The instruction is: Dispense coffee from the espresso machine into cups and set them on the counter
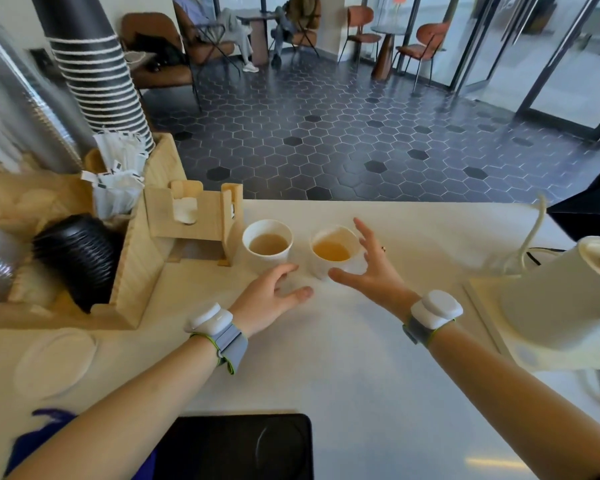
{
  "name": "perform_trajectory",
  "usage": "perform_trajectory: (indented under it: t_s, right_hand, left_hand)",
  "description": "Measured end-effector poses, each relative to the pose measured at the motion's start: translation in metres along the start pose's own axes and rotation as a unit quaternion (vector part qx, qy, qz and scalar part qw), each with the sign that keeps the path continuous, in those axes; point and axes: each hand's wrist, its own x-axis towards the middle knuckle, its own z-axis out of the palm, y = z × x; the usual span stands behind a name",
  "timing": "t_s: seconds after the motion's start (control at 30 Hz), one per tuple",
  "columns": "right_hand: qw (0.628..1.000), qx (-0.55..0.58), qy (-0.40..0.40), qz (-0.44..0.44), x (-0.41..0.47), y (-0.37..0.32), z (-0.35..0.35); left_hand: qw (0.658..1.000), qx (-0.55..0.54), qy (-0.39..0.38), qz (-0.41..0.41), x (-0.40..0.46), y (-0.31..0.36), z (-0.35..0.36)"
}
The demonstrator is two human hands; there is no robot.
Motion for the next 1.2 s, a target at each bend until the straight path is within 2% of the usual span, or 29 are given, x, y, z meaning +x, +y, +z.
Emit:
perform_trajectory:
  t_s: [0.17,0.5,0.77,0.9,1.0,1.2]
  right_hand:
    - [0.998,-0.018,0.027,-0.06,-0.009,-0.04,0.015]
    - [0.989,-0.033,-0.061,-0.134,-0.031,-0.14,0.107]
    - [0.964,0.007,-0.165,-0.208,-0.068,-0.215,0.225]
    - [0.953,0.045,-0.214,-0.21,-0.087,-0.242,0.273]
    - [0.939,0.054,-0.247,-0.234,-0.108,-0.269,0.331]
    - [0.916,0.05,-0.294,-0.267,-0.138,-0.304,0.423]
  left_hand:
    - [0.999,-0.009,0.028,0.046,-0.036,0.014,-0.035]
    - [0.986,-0.028,0.129,0.103,-0.136,0.017,-0.127]
    - [0.966,0.017,0.232,0.116,-0.269,-0.015,-0.212]
    - [0.955,0.033,0.275,0.111,-0.321,-0.03,-0.241]
    - [0.938,0.007,0.331,0.1,-0.378,-0.054,-0.271]
    - [0.914,0.052,0.396,0.066,-0.462,-0.085,-0.31]
